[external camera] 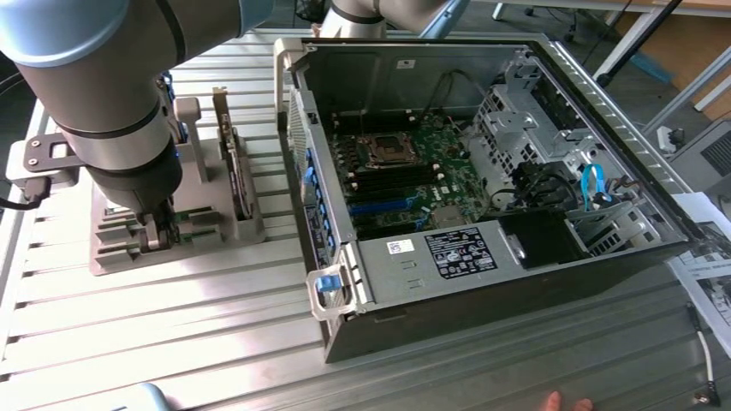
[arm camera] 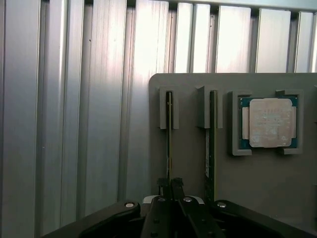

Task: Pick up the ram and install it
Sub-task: 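Pick up the ram and move it above insertion slot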

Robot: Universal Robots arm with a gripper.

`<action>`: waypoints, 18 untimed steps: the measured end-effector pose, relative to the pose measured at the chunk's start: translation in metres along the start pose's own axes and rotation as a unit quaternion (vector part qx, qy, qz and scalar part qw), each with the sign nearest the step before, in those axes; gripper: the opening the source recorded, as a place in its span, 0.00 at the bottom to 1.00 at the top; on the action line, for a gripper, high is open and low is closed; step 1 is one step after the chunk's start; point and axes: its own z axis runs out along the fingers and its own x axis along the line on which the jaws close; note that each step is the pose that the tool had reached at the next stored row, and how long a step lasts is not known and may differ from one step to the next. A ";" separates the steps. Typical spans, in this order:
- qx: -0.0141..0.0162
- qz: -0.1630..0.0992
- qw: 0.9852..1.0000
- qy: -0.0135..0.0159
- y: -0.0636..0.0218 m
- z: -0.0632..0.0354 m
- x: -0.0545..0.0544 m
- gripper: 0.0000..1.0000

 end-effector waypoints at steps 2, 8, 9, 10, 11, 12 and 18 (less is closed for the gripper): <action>0.000 0.000 1.000 0.000 0.0000 0.0000 0.000 0.12; 0.000 0.000 1.000 0.000 0.0000 0.0000 0.000 0.12; 0.000 0.000 1.000 0.000 0.0000 -0.0006 0.000 0.12; 0.000 0.000 1.000 0.000 0.0000 -0.0015 0.000 0.12; 0.000 0.000 1.000 0.000 0.0000 -0.0023 0.000 0.12; 0.000 0.000 1.000 0.000 0.0000 -0.0034 0.000 0.12; 0.000 0.000 1.000 0.000 0.0001 -0.0105 0.000 0.12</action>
